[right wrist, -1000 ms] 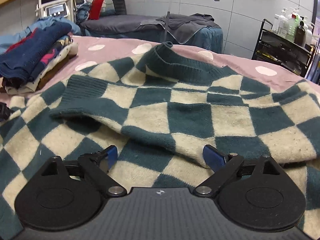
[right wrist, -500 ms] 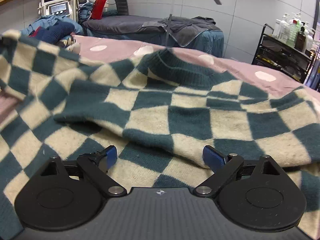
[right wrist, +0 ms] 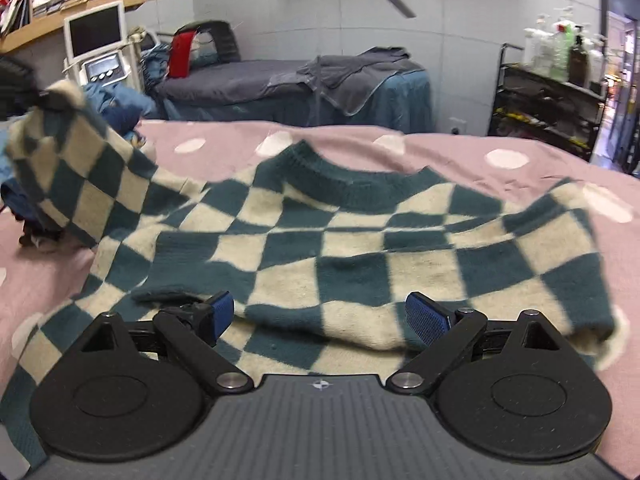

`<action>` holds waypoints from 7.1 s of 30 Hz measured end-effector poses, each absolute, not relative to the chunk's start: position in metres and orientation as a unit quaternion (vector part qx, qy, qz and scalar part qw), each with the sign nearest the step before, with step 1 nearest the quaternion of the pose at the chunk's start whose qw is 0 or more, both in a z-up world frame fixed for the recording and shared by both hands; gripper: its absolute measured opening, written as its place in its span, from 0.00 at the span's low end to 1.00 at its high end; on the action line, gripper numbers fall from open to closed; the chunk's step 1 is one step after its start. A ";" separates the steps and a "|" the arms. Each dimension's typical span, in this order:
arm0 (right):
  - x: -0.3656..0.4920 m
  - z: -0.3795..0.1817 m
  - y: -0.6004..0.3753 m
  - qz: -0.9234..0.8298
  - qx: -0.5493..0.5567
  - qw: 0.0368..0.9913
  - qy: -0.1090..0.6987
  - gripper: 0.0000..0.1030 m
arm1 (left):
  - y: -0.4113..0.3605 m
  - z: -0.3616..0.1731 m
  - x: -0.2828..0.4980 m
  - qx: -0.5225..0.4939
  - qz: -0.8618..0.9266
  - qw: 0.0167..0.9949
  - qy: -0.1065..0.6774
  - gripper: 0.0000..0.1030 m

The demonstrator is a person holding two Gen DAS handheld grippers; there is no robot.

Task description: Fold small clothes

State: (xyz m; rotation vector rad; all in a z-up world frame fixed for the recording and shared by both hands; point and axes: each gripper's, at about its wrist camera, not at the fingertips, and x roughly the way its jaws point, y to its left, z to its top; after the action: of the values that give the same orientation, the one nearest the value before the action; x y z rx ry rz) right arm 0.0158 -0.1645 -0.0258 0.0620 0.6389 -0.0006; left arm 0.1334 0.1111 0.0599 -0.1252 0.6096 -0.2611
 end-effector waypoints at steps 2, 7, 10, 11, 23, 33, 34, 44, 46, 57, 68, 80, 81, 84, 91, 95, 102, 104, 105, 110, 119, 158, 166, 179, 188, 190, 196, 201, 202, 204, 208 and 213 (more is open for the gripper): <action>0.009 -0.020 -0.173 -0.017 0.032 0.948 0.317 1.00 | 0.062 0.051 0.134 -0.057 -0.169 0.934 0.310 0.08; -0.014 -0.013 -0.204 -0.053 0.055 0.942 0.326 1.00 | -0.051 -0.008 0.132 -0.015 -0.233 0.898 0.373 0.45; -0.024 -0.013 -0.220 -0.069 0.058 0.940 0.330 1.00 | -0.084 -0.038 0.110 0.014 -0.247 0.882 0.401 0.52; -0.025 -0.013 -0.225 -0.073 0.056 0.939 0.330 1.00 | -0.086 -0.044 0.101 0.022 -0.247 0.882 0.402 0.58; 0.052 -0.012 -0.128 0.115 -0.030 0.953 0.279 1.00 | 0.073 -0.061 0.068 -0.039 -0.076 0.906 0.416 0.88; 0.162 -0.058 -0.082 0.146 -0.081 0.895 0.414 0.66 | 0.135 -0.080 0.054 -0.079 -0.059 0.888 0.448 0.88; 0.162 -0.058 -0.090 0.157 -0.039 0.893 0.420 0.48 | 0.133 -0.081 0.052 -0.080 -0.060 0.888 0.449 0.88; 0.099 -0.016 -0.154 0.076 0.136 0.946 0.285 0.11 | 0.103 -0.079 0.057 -0.065 -0.094 0.885 0.451 0.90; 0.078 -0.007 -0.166 0.022 0.124 0.960 0.249 0.11 | 0.099 -0.078 0.057 -0.061 -0.093 0.886 0.450 0.91; 0.036 -0.041 -0.220 -0.091 0.162 0.941 0.283 0.12 | 0.076 -0.078 0.053 -0.040 -0.101 0.889 0.446 0.95; 0.014 -0.041 -0.226 -0.125 0.149 0.941 0.277 0.51 | 0.080 -0.074 0.052 -0.036 -0.092 0.892 0.442 0.97; 0.040 -0.048 -0.237 -0.115 0.099 0.939 0.307 0.50 | 0.074 -0.074 0.051 -0.022 -0.100 0.894 0.435 0.97; 0.046 -0.058 -0.241 -0.121 0.102 0.930 0.332 0.50 | 0.075 -0.074 0.051 -0.020 -0.099 0.895 0.435 0.97; 0.042 -0.072 -0.253 -0.116 0.124 0.930 0.325 0.49 | 0.081 -0.077 0.053 -0.020 -0.094 0.893 0.440 0.97; 0.016 -0.045 -0.246 -0.090 0.124 0.942 0.298 0.68 | 0.079 -0.075 0.055 -0.015 -0.100 0.896 0.433 0.97; -0.011 -0.029 -0.238 -0.065 0.103 0.952 0.282 0.93 | 0.079 -0.069 0.047 -0.002 -0.103 0.900 0.423 0.98; -0.063 -0.023 -0.247 -0.045 0.091 0.948 0.302 0.93 | 0.101 -0.065 0.029 -0.007 -0.113 0.900 0.421 1.00; -0.078 -0.027 -0.247 -0.042 0.082 0.944 0.317 0.93 | 0.114 -0.066 0.021 -0.006 -0.108 0.899 0.424 1.00; -0.086 -0.029 -0.246 -0.042 0.077 0.941 0.326 0.93 | 0.122 -0.066 0.017 -0.008 -0.103 0.899 0.425 1.00; -0.129 -0.037 -0.231 -0.027 0.068 0.932 0.354 0.93 | 0.159 -0.066 -0.009 -0.041 -0.093 0.893 0.439 1.00; -0.155 -0.050 -0.207 -0.017 0.050 0.915 0.399 0.91 | 0.177 -0.084 -0.052 -0.038 -0.111 0.876 0.467 0.99; -0.174 -0.048 -0.224 0.011 0.168 0.894 0.415 0.15 | 0.168 -0.081 -0.040 -0.030 -0.162 0.848 0.503 0.09; -0.161 -0.037 -0.226 0.019 0.159 0.901 0.404 0.15 | 0.148 -0.064 -0.029 -0.002 -0.161 0.859 0.485 0.09; -0.060 0.010 -0.259 0.045 0.138 0.943 0.301 0.14 | 0.116 -0.013 0.073 -0.015 -0.192 0.893 0.407 0.09; 0.022 0.023 -0.299 0.006 0.141 0.956 0.258 0.14 | 0.090 0.001 0.162 -0.008 -0.169 0.912 0.374 0.09; 0.038 0.023 -0.306 -0.005 0.144 0.956 0.256 0.14 | 0.083 0.002 0.182 -0.008 -0.165 0.915 0.369 0.09; 0.084 0.014 -0.325 -0.036 0.156 0.952 0.261 0.14 | 0.059 -0.006 0.239 -0.003 -0.149 0.916 0.372 0.09; 0.112 -0.005 -0.341 -0.059 0.192 0.937 0.285 0.14 | 0.044 -0.025 0.271 0.010 -0.135 0.911 0.390 0.09; 0.117 -0.010 -0.342 -0.061 0.192 0.935 0.292 0.14 | 0.042 -0.030 0.276 0.012 -0.132 0.909 0.395 0.09; 0.126 -0.018 -0.342 -0.063 0.184 0.933 0.302 0.17 | 0.040 -0.040 0.281 0.015 -0.120 0.908 0.401 0.12; 0.139 -0.032 -0.347 -0.076 0.181 0.928 0.316 0.17 | 0.044 -0.051 0.293 0.011 -0.085 0.913 0.400 0.32; 0.135 -0.024 -0.354 -0.133 0.167 0.934 0.287 0.95 | 0.047 -0.047 0.303 0.044 -0.046 0.921 0.385 0.70</action>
State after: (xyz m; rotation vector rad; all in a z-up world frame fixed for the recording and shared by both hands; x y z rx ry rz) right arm 0.1348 -0.3544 -0.0245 0.3416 0.5861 -0.2722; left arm 0.3028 0.0472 -0.0466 0.0901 0.7903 -0.0938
